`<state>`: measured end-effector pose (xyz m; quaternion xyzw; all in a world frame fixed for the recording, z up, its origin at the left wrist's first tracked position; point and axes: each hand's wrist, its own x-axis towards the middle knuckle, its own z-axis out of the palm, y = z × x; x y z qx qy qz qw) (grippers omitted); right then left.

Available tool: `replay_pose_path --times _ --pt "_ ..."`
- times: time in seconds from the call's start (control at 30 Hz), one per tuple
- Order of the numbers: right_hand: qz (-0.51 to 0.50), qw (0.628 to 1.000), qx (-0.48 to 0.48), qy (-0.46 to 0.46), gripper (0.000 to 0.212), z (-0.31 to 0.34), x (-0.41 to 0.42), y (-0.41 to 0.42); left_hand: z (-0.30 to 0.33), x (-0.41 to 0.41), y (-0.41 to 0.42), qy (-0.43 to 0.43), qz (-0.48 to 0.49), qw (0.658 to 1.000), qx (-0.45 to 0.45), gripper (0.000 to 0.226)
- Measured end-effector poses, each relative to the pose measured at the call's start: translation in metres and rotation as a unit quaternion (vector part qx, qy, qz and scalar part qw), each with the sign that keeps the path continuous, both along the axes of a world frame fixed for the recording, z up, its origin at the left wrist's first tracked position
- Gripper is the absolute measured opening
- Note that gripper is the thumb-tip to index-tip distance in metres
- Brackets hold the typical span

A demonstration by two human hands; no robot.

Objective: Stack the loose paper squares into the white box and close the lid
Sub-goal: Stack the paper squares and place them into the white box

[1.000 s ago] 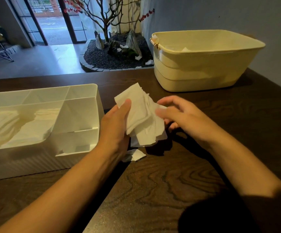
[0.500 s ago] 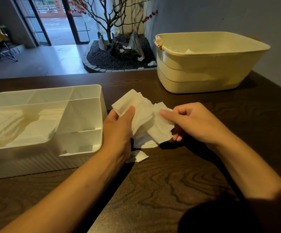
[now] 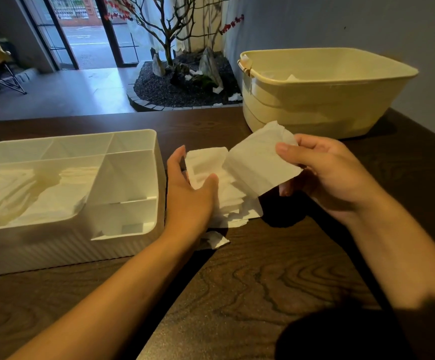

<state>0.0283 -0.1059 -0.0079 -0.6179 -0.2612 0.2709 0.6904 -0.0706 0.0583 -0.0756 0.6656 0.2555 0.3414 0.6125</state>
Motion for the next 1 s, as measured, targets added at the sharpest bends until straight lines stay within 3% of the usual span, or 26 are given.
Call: replay_pose_path --times 0.13,0.23,0.37,0.5,0.7,0.8,0.93,1.0 --pt "0.034 0.984 -0.103 -0.138 0.019 -0.004 -0.004 0.002 -0.002 0.001 -0.001 0.004 -0.049 0.998 0.025 0.071" --pt "0.033 0.976 -0.103 -0.188 0.022 -0.007 -0.004 0.002 -0.002 0.0 -0.001 -0.002 -0.07 0.996 0.055 0.062" --pt "0.086 0.993 -0.01 -0.084 0.018 0.005 -0.004 -0.007 -0.003 -0.001 -0.001 -0.015 -0.069 0.995 0.073 0.064" --pt "0.162 0.984 -0.015 -0.074 0.014 0.011 -0.012 -0.006 0.0 -0.002 0.003 -0.032 -0.085 0.99 0.104 0.073" --pt "-0.037 0.988 -0.035 -0.144 0.014 -0.02 -0.01 0.013 0.004 -0.004 -0.007 -0.03 -0.177 0.982 0.06 0.041" --pt "-0.134 0.955 -0.106 -0.244 0.013 -0.033 -0.01 0.019 0.012 -0.006 -0.015 -0.006 -0.168 0.986 0.006 0.028" --pt "-0.177 0.914 -0.126 -0.344 0.013 -0.04 -0.009 0.021 0.018 -0.008 -0.018 0.012 -0.215 0.976 -0.043 0.033" --pt "-0.172 0.908 -0.123 -0.361 0.01 -0.039 -0.011 0.022 0.015 -0.008 -0.014 0.021 -0.229 0.973 -0.008 0.021"
